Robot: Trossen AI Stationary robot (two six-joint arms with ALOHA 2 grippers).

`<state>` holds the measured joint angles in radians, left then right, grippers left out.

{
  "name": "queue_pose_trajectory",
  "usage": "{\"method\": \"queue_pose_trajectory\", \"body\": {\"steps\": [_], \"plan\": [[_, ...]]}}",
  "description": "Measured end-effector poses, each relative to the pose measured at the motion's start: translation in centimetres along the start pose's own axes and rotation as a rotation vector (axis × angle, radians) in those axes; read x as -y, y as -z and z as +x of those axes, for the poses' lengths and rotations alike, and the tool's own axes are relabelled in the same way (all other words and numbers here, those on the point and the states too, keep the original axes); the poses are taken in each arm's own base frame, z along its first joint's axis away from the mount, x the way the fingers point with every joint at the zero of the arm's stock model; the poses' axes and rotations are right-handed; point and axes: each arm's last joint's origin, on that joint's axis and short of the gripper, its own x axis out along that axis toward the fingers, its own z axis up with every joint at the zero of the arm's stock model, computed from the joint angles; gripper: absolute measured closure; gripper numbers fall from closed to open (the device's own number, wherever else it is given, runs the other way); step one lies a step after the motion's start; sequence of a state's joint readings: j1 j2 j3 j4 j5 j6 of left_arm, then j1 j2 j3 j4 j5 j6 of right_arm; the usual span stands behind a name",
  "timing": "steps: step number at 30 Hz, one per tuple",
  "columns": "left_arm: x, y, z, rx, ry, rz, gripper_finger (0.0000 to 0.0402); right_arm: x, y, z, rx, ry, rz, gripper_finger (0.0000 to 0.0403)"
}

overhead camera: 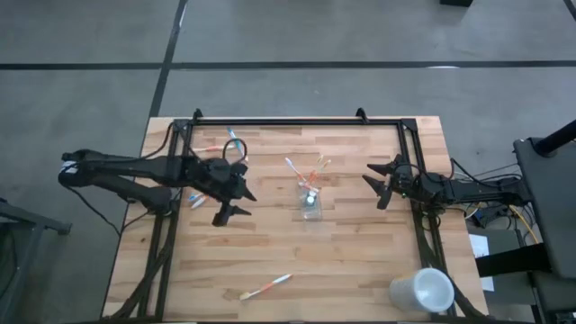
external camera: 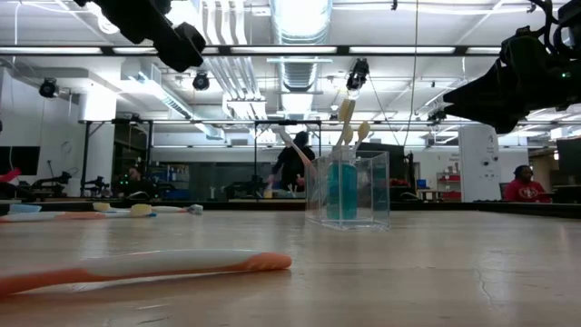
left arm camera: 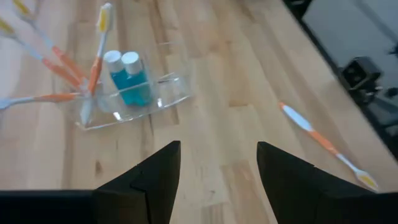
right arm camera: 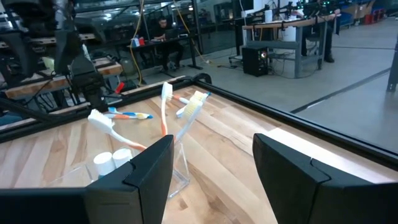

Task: Pick & Place toothbrushing station
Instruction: Put the orange toothbrush into the transparent

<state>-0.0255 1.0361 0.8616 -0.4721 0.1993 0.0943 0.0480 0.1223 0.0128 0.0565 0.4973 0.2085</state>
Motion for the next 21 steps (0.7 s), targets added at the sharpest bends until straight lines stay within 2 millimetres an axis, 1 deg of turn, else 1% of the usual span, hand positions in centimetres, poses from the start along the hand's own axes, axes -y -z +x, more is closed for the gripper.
{"method": "queue_pose_trajectory", "body": {"steps": [5, 8, 13, 16, 19, 21], "plan": [[2.5, -0.4, 1.1, 0.003, -0.081, -0.057, 0.0186, 0.0, 0.0, 0.0, 0.0, 0.0, 0.0, 0.0188], [4.4, -0.4, 2.0, 0.004, -0.105, -0.111, 0.0186, 0.0, 0.0, 0.0, 0.0, 0.0, 0.0, 0.0188], [8.0, 0.5, 3.8, -0.034, -0.18, -0.156, 0.0186, 0.0, 0.0, 0.0, 0.0, 0.0, 0.0, 0.0188], [9.9, 1.1, 4.6, -0.027, -0.242, -0.221, 0.0186, 0.0, 0.0, 0.0, 0.0, 0.0, 0.0, 0.0188], [11.3, 1.8, 5.2, -0.014, -0.311, -0.281, 0.0186, 0.0, 0.0, 0.0, 0.0, 0.0, 0.0, 0.0188], [12.0, 2.3, 5.6, -0.019, -0.325, -0.306, 0.0186, 0.0, 0.0, 0.0, 0.0, 0.0, 0.0, 0.0188]]}}
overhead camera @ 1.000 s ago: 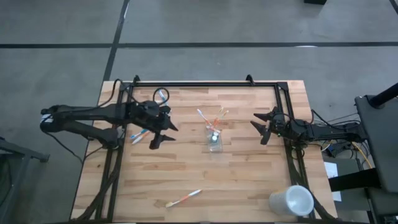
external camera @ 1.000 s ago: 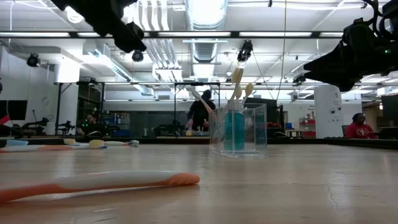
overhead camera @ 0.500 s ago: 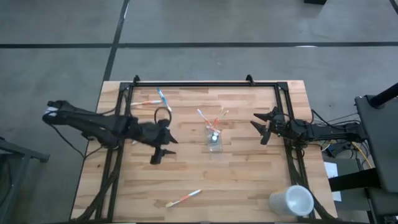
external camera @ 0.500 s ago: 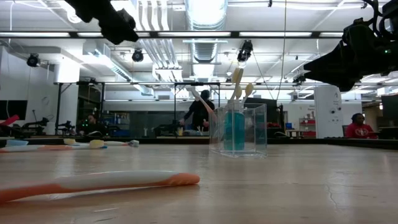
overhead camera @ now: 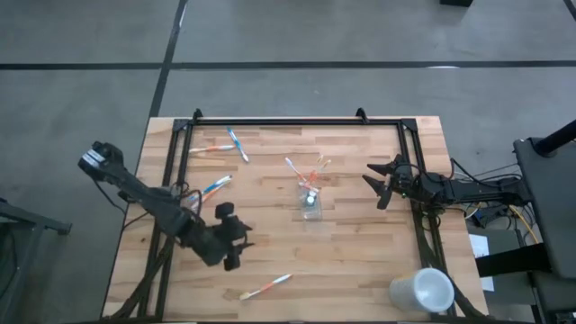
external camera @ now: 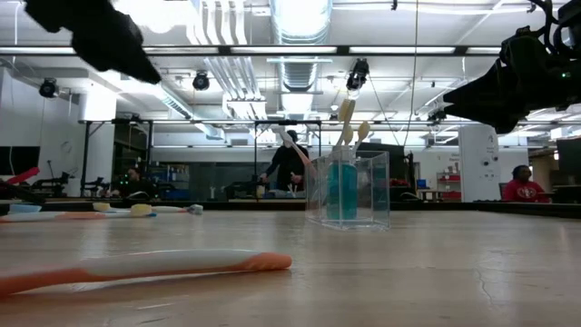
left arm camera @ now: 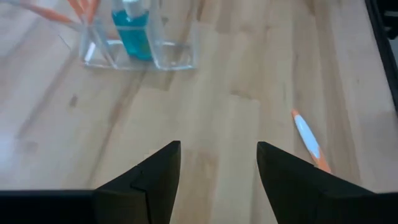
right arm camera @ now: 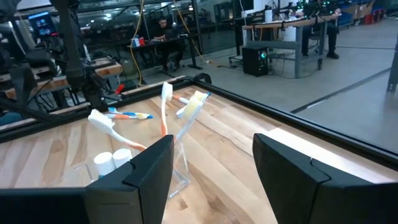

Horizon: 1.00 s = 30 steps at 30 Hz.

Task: Pick & Place toothbrushing station
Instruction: Put the orange toothbrush into the transparent

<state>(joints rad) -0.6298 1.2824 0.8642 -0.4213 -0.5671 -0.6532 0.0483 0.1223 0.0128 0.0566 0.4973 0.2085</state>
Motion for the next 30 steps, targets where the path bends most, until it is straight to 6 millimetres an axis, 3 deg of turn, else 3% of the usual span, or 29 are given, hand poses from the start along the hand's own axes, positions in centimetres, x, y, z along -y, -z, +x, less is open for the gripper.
{"method": "queue_pose_trajectory", "body": {"steps": [11, 20, 30], "plan": [[4.4, 4.4, -0.1, -0.071, 0.075, 0.032, 0.0186, 0.0, 0.0, 0.0, 0.0, 0.0, 0.0, 0.0188], [8.3, 8.4, -2.5, 0.105, 0.105, 0.034, 0.0186, 0.0, 0.0, 0.0, 0.0, 0.0, 0.0, 0.0188], [11.1, 10.4, -1.0, 0.139, 0.204, -0.1, 0.0186, 0.0, 0.0, 0.0, 0.0, 0.0, 0.0, 0.0188]]}}
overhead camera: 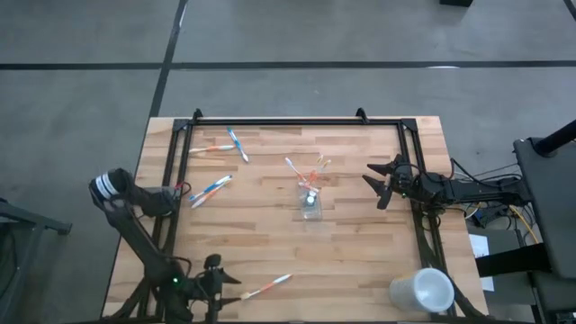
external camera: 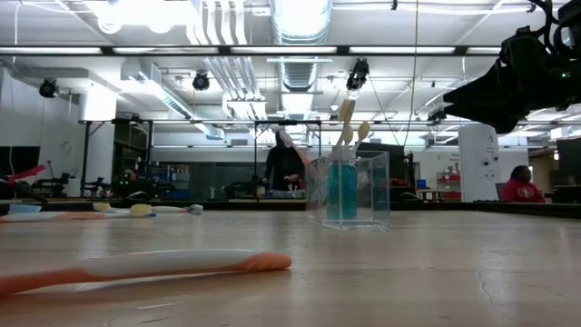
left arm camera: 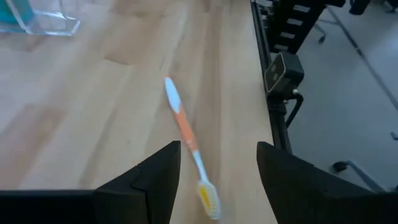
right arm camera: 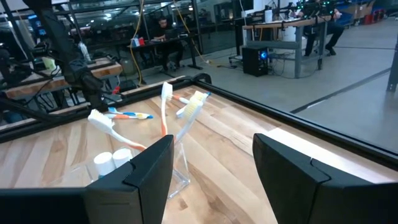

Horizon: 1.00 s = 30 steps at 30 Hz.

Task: Pick & Place toothbrushing station
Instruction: Put the orange toothbrush into the transparent

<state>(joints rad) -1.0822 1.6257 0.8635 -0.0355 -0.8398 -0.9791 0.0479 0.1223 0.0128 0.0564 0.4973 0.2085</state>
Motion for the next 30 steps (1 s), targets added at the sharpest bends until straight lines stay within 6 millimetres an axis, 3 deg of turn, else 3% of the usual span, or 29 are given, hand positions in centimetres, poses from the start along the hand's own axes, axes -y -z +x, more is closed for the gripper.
{"method": "queue_pose_trajectory", "body": {"steps": [12, 20, 30], "plan": [[1.5, 4.6, 1.5, 0.12, -0.045, -0.048, 0.0186, 0.0, 0.0, 0.0, 0.0, 0.0, 0.0, 0.0188], [2.0, 6.3, 2.3, 0.23, -0.113, -0.056, 0.0186, 0.0, 0.0, 0.0, 0.0, 0.0, 0.0, 0.0188], [3.1, 7.8, 3.6, 0.192, -0.095, -0.116, 0.0186, 0.0, 0.0, 0.0, 0.0, 0.0, 0.0, 0.0188]]}}
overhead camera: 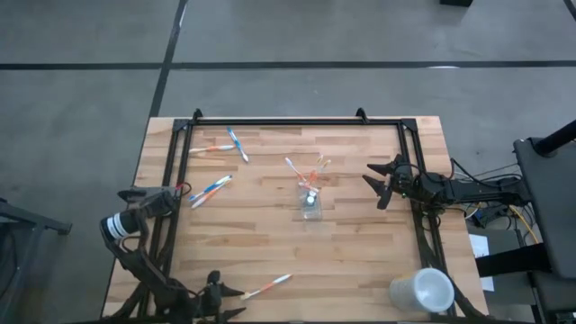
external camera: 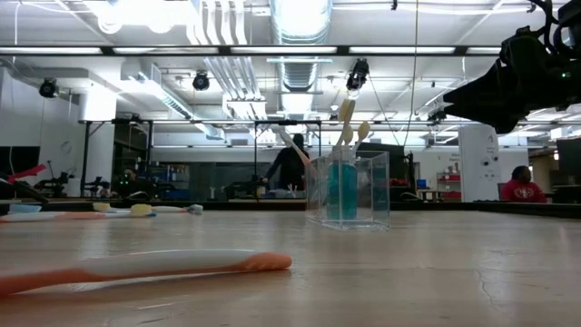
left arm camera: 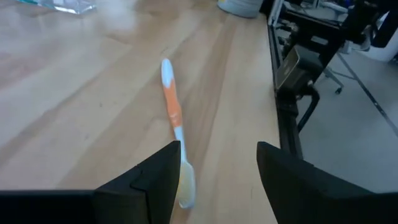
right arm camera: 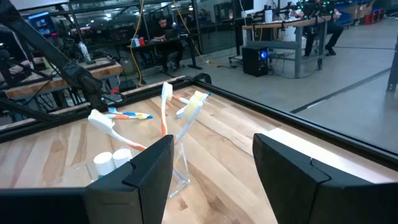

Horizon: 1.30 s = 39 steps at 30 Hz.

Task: Pick & Place toothbrushing station
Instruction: Put the orange toothbrush into the transparent

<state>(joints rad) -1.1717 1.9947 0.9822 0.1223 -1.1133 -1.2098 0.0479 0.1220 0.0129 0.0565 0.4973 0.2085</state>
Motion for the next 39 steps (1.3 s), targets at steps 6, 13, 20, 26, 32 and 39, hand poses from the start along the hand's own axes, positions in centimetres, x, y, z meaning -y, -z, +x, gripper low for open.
{"method": "queue_pose_trajectory", "body": {"steps": [6, 13, 20, 26, 32, 39], "plan": [[-0.3, 1.0, 0.3, -0.05, 0.002, -0.034, 0.0186, 0.0, 0.0, 0.0, 0.0, 0.0, 0.0, 0.0188], [-0.6, 1.2, 0.4, -0.063, -0.002, -0.032, 0.0186, 0.0, 0.0, 0.0, -0.001, 0.0, 0.0, 0.0188], [-1.4, 1.5, 0.5, -0.09, -0.009, -0.028, 0.019, 0.0, 0.0, 0.0, 0.0, 0.0, 0.0, 0.0188], [-1.5, 1.5, 0.6, -0.096, -0.011, -0.033, 0.0197, 0.0, 0.0, 0.0, 0.0, 0.0, 0.0, 0.0188], [-1.6, 1.5, 0.7, -0.101, -0.013, 0.008, 0.0224, 0.0, 0.0, 0.0, 0.0, 0.0, 0.0, 0.0188], [-1.8, 1.5, 0.8, -0.105, -0.02, 0.013, 0.0294, 0.0, 0.0, 0.0, 0.0, 0.0, 0.0, 0.0188]]}}
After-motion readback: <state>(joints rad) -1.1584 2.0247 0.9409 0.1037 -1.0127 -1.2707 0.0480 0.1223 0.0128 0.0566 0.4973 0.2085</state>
